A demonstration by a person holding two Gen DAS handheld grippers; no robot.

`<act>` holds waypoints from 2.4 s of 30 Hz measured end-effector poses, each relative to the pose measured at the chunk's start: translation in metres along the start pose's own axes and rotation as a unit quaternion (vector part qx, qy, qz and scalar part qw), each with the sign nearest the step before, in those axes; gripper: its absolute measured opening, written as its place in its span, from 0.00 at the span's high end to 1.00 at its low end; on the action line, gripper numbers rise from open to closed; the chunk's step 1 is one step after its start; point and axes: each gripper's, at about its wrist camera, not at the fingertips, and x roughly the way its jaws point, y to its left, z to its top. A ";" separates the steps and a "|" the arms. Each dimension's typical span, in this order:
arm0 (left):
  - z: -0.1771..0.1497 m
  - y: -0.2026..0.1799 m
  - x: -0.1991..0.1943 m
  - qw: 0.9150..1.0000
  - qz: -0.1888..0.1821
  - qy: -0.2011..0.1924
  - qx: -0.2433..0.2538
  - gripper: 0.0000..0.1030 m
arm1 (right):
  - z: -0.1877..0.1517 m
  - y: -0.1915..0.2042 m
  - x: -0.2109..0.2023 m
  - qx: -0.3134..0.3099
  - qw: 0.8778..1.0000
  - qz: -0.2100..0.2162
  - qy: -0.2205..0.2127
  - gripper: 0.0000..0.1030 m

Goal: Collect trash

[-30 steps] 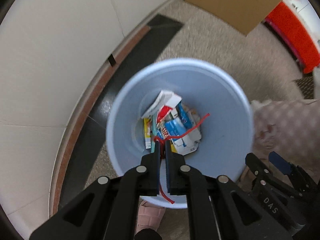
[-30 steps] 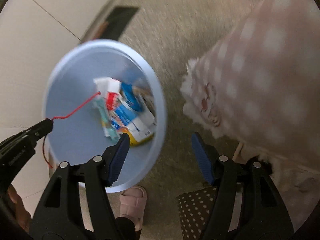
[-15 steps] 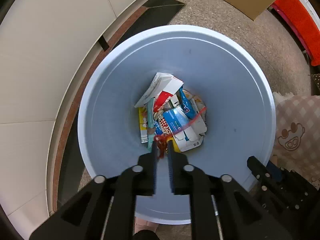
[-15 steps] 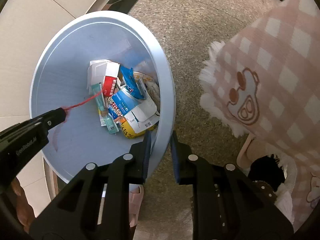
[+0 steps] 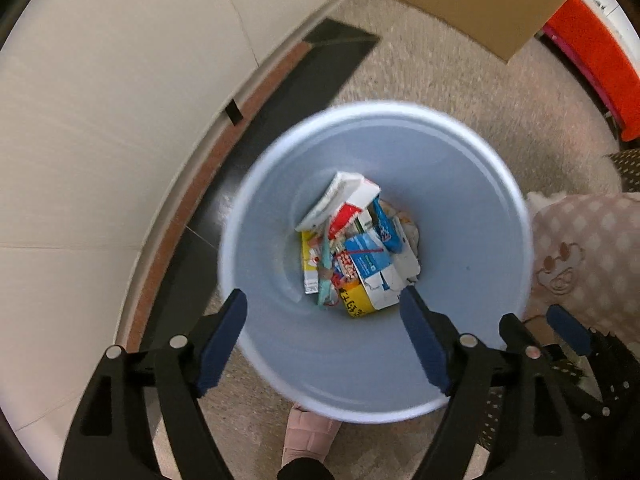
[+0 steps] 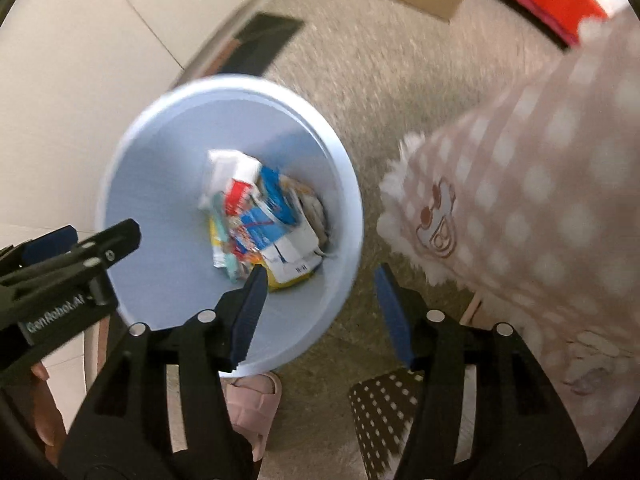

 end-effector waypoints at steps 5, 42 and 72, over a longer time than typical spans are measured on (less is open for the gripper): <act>-0.008 0.016 -0.071 0.998 0.001 -0.061 -0.003 0.25 | -0.002 0.018 -0.075 -0.017 0.998 -0.001 -0.064 0.44; -0.344 -0.030 -0.592 0.824 -0.088 -0.550 0.106 0.08 | -0.353 -0.036 -0.608 0.019 0.821 -0.077 -0.566 0.12; -0.430 -0.040 -0.616 0.791 -0.093 -0.591 0.124 0.05 | -0.428 -0.048 -0.618 0.041 0.796 -0.081 -0.599 0.07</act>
